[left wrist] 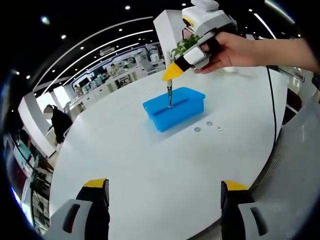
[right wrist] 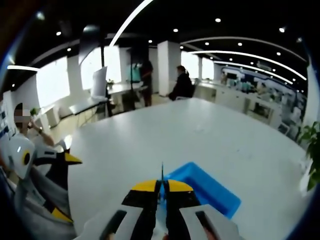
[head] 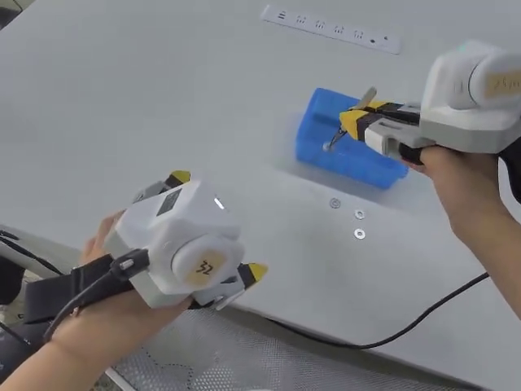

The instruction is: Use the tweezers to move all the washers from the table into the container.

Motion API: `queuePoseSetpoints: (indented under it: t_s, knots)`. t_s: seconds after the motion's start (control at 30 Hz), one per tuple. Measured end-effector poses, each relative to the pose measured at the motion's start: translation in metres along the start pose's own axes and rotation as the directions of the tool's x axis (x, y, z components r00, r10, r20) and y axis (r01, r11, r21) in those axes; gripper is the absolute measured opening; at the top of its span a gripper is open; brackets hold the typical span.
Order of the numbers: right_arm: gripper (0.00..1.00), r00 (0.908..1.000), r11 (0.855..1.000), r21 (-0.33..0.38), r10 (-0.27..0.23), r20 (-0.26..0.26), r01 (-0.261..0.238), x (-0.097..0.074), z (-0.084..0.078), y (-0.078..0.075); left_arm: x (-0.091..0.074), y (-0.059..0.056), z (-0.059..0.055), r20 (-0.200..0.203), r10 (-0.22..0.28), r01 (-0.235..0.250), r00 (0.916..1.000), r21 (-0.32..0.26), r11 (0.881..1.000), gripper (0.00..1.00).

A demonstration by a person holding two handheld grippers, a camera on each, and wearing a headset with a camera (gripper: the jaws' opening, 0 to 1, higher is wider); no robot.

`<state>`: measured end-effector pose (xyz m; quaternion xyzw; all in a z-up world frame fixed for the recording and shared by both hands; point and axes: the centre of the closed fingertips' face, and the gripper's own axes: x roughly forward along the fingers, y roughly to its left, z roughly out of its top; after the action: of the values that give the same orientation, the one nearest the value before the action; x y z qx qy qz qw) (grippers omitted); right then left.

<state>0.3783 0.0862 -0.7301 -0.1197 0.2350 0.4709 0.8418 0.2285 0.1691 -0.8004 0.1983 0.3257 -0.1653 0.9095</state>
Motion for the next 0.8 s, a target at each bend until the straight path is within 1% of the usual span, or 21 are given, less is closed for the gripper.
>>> queuePoseSetpoints:
  t_s: [0.07, 0.13, 0.27, 0.37, 0.43, 0.47, 0.57, 0.63, 0.7, 0.8]
  knots:
    - [0.02, 1.0, 1.0, -0.002, -0.004, 0.003, 0.004, 0.003, 0.002, -0.001, -0.001, -0.001, 0.0, 0.0, -0.005, 0.005, 1.0, 0.0, 1.0, 0.93]
    - [0.02, 0.9999, 1.0, -0.006, -0.01, 0.004, 0.01, 0.004, 0.002, -0.003, -0.002, -0.001, 0.003, 0.018, -0.007, 0.007, 0.9998, -0.005, 1.0, 0.93]
    - [0.02, 0.9997, 1.0, -0.014, -0.025, 0.004, 0.025, 0.009, 0.003, -0.007, -0.002, -0.001, 0.001, 0.009, -0.01, 0.01, 0.9999, -0.008, 1.0, 0.93]
    - [0.02, 0.9988, 0.999, -0.022, -0.05, -0.003, 0.05, 0.014, 0.001, -0.016, -0.002, -0.001, 0.001, 0.008, -0.01, 0.01, 0.9999, -0.007, 1.0, 0.93]
    - [0.02, 0.9976, 0.998, -0.023, -0.067, -0.015, 0.067, 0.013, -0.001, -0.02, -0.003, -0.001, 0.001, 0.009, -0.009, 0.009, 0.9999, -0.009, 1.0, 0.93]
    - [0.02, 0.9974, 0.997, -0.021, -0.069, -0.02, 0.068, 0.019, -0.005, -0.021, -0.003, -0.001, 0.001, 0.009, -0.01, 0.01, 0.9999, -0.01, 1.0, 0.93]
    - [0.02, 0.9962, 0.997, -0.012, -0.075, -0.045, 0.074, 0.024, -0.016, -0.026, -0.002, -0.001, 0.0, 0.006, -0.01, 0.01, 0.9999, -0.007, 1.0, 0.93]
    - [0.02, 0.9953, 0.997, -0.015, -0.078, -0.058, 0.077, 0.029, -0.023, -0.025, -0.002, -0.002, 0.0, 0.007, -0.012, 0.012, 0.9999, -0.009, 1.0, 0.93]
    - [0.02, 0.9944, 0.997, -0.019, -0.077, -0.073, 0.075, 0.031, -0.03, -0.024, -0.002, -0.001, 0.0, 0.004, -0.008, 0.009, 1.0, -0.008, 1.0, 0.93]
    - [0.02, 0.9939, 0.997, -0.007, -0.071, -0.084, 0.071, 0.036, -0.039, -0.025, -0.002, -0.002, 0.0, 0.007, -0.013, 0.013, 0.9999, -0.012, 1.0, 0.93]
